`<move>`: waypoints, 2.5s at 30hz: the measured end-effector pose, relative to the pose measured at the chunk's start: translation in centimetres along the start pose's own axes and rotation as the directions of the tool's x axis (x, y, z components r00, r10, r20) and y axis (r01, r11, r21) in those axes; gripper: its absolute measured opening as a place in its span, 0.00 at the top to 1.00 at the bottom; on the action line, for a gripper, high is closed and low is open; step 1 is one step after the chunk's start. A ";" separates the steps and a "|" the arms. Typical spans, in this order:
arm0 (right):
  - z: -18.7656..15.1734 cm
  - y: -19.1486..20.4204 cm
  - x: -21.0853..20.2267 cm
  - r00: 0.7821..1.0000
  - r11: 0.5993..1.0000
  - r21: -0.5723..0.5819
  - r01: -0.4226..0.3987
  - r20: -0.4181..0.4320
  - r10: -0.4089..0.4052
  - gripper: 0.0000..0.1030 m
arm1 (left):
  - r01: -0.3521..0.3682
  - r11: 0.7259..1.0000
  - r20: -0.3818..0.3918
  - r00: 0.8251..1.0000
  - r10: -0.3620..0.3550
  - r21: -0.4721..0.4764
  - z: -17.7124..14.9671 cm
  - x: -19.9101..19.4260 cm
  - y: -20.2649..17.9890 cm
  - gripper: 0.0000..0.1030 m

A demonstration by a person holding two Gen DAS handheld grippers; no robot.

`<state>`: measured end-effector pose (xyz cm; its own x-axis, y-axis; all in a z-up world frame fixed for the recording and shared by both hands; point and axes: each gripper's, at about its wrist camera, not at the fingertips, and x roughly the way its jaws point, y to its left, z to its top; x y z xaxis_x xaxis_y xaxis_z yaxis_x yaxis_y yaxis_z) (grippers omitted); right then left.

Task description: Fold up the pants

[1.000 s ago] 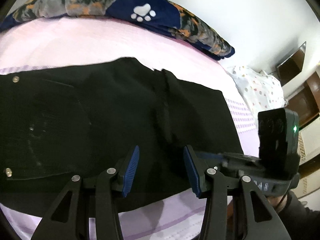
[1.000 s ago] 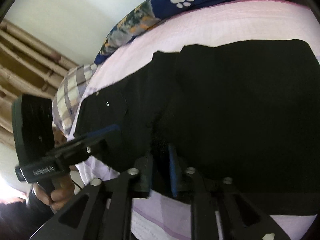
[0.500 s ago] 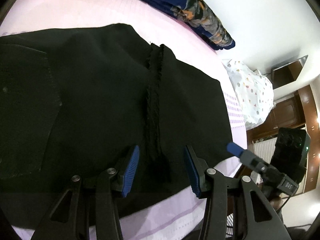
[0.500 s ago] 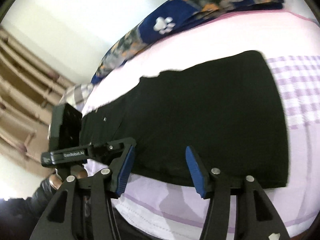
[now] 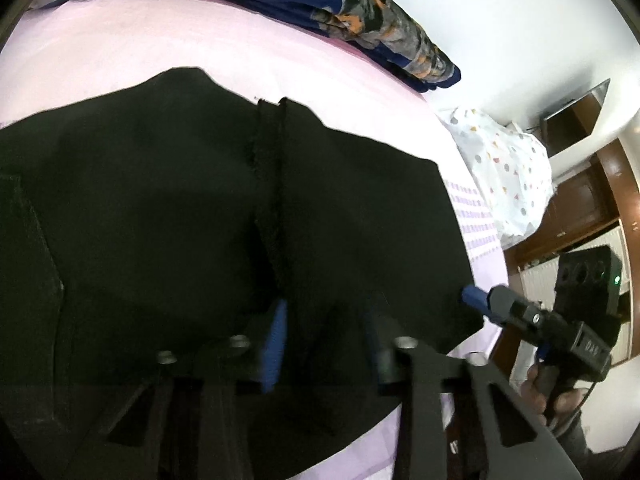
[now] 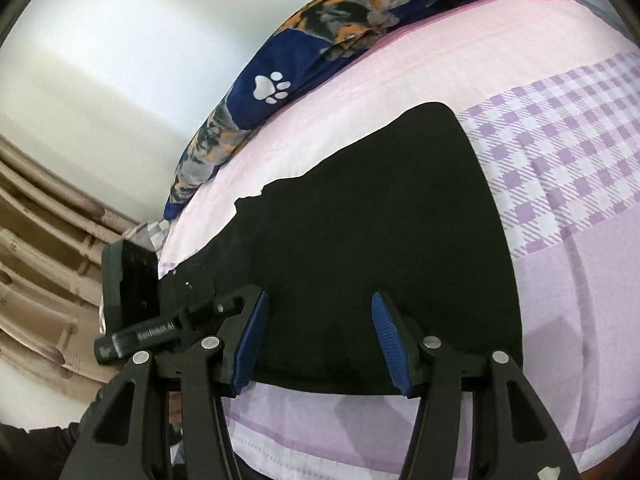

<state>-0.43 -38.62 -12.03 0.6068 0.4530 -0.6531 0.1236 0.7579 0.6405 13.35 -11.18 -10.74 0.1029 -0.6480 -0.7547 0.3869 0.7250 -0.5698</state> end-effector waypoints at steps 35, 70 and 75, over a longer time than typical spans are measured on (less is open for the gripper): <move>-2.9 2.4 4.4 0.988 0.997 -0.076 -0.021 -0.152 0.009 0.46 | -0.232 0.971 0.091 0.968 0.236 -0.053 -2.1 -4.0 0.6 0.78; 4.3 12.0 12.4 0.986 0.976 -0.217 -0.032 -0.164 -0.004 0.41 | -0.149 0.812 0.352 0.846 0.400 -0.565 -10.9 -23.2 16.3 0.65; 2.7 11.6 10.3 0.987 0.981 -0.186 -0.049 -0.160 0.019 0.38 | -0.041 0.762 0.352 0.870 0.345 -0.647 -13.3 -23.2 18.4 0.65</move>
<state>9.42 -26.39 -10.22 0.4759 0.5365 -0.6969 -0.0546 0.8089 0.5854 5.88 20.28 -7.98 0.5454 -0.3956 -0.7390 -0.3020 0.7297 -0.6134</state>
